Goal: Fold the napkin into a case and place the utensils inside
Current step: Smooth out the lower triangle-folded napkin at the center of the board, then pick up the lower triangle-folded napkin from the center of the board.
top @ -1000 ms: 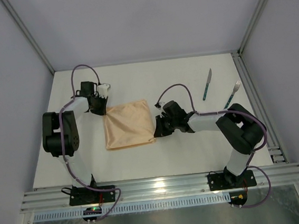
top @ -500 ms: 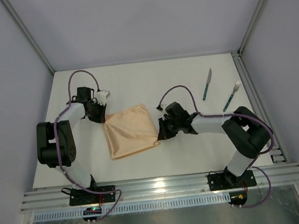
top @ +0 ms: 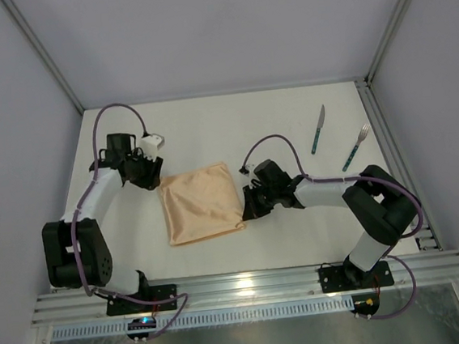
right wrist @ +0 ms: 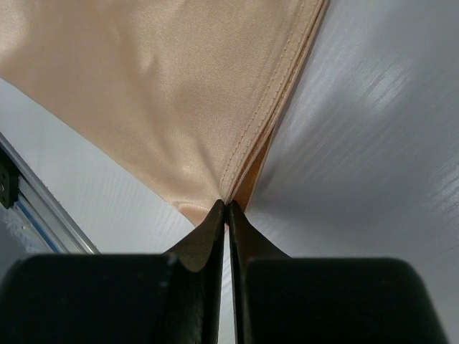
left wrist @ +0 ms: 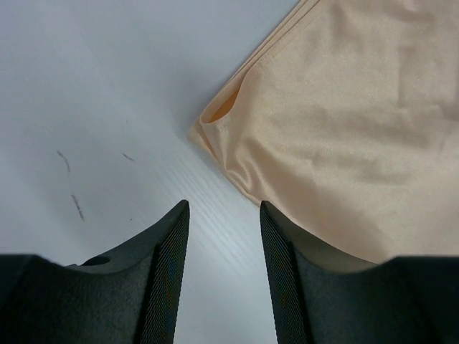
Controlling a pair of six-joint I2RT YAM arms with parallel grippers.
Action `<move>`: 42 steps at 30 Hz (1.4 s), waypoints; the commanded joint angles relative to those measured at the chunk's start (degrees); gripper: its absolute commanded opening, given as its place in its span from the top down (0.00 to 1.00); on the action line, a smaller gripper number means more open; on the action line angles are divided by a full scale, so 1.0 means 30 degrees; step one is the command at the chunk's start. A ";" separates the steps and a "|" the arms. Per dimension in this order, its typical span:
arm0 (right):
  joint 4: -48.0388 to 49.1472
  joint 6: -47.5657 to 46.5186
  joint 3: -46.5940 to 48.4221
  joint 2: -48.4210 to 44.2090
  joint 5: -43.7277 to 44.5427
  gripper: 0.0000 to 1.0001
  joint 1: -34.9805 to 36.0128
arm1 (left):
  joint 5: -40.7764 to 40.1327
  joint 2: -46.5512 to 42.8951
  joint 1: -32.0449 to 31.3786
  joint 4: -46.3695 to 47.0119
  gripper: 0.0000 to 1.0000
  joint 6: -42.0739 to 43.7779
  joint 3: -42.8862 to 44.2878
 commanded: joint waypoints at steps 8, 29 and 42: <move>0.0794 0.0117 -0.0015 -0.0417 -0.0613 0.91 0.0045 | -0.0027 -0.5098 -0.3419 -0.3990 0.50 0.3175 -0.2457; 0.0794 0.0469 -0.0103 0.0052 -0.0233 0.91 -0.0072 | -0.5420 -0.7943 -1.4501 -0.3759 0.21 0.5846 -0.9785; 0.0443 -0.0087 0.0189 -0.0006 -0.0350 0.91 -0.0481 | -0.7942 -0.6892 -1.4472 -0.1826 0.36 0.5524 -1.0138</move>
